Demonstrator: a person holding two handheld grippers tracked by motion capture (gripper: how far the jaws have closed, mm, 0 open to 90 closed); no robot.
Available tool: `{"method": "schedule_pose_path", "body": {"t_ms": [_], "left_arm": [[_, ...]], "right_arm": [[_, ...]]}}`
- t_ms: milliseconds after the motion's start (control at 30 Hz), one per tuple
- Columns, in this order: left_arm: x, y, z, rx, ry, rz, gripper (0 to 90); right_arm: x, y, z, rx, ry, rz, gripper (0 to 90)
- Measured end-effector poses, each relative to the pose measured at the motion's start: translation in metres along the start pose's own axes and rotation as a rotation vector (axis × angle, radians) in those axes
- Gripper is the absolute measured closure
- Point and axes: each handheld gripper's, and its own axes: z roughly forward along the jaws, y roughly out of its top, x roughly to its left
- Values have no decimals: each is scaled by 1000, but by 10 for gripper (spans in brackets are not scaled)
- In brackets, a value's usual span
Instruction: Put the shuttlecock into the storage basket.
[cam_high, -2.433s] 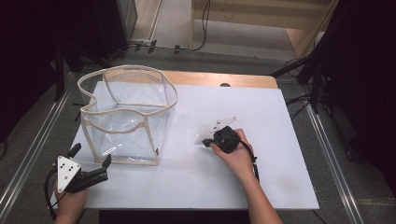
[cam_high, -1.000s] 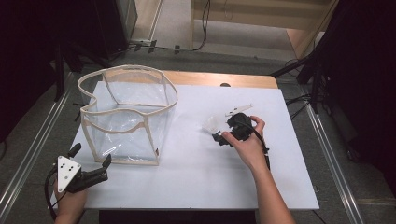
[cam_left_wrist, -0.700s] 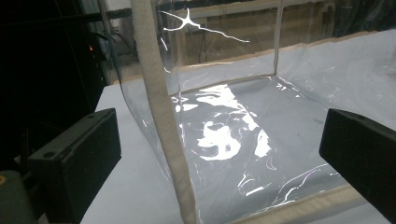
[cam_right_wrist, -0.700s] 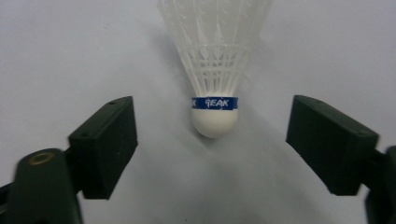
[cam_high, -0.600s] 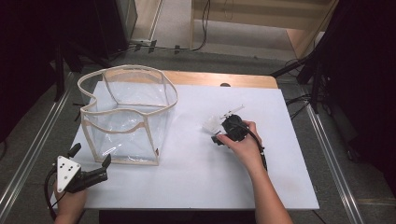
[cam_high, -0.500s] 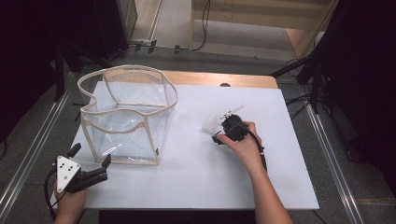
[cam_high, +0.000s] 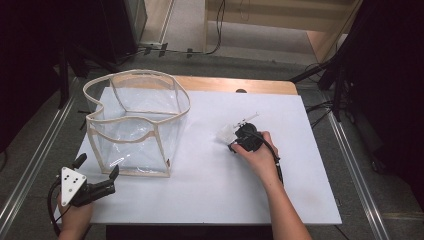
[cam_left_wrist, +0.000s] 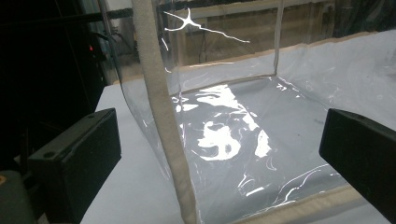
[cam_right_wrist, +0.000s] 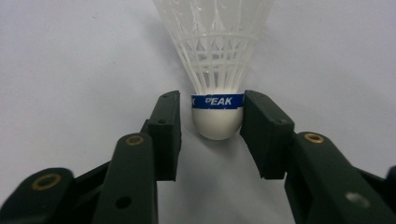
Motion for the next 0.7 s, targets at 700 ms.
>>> {"method": "schedule_pose_path", "body": {"t_ms": [700], "left_arm": [[0,0,0,0,1,-1,0]], "right_arm": [[-1,3,-21,-90,29,3,629]]}}
